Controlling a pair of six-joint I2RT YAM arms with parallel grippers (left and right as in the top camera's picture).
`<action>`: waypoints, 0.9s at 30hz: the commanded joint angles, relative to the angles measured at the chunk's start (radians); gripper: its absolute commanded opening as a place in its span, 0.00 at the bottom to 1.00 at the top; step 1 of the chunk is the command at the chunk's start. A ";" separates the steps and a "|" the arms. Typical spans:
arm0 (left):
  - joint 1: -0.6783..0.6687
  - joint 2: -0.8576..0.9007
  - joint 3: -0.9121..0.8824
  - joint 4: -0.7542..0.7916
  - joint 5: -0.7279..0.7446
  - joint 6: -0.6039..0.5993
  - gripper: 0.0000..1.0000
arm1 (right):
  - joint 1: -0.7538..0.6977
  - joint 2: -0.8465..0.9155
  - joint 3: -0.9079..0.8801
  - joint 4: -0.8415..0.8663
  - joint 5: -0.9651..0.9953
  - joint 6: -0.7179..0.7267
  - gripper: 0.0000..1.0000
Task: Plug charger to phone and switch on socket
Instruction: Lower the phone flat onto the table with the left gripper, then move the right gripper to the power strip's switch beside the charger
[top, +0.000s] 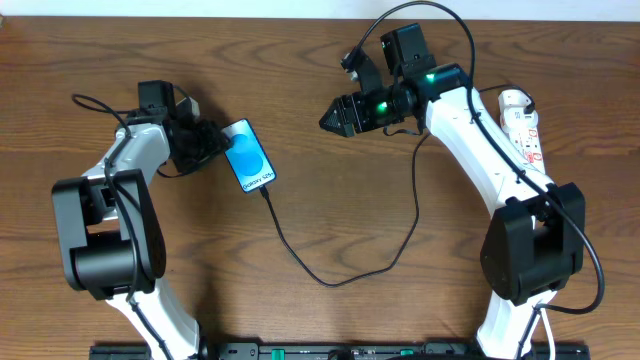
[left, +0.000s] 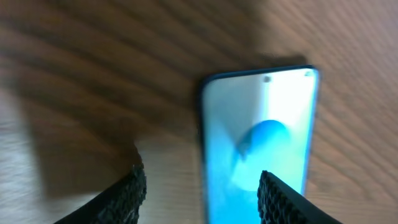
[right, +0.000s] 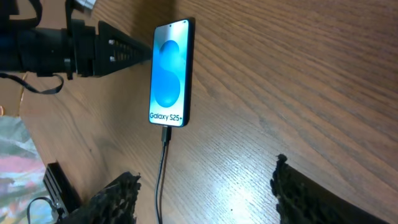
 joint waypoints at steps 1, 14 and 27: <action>0.021 -0.077 0.010 -0.037 -0.140 0.024 0.61 | -0.031 -0.040 0.008 -0.006 0.002 -0.027 0.64; 0.021 -0.570 0.016 -0.077 -0.140 0.024 0.72 | -0.266 -0.183 0.008 -0.110 0.159 0.024 0.01; 0.021 -0.587 0.013 -0.167 -0.140 0.024 0.88 | -0.698 -0.203 0.008 -0.212 0.165 0.019 0.01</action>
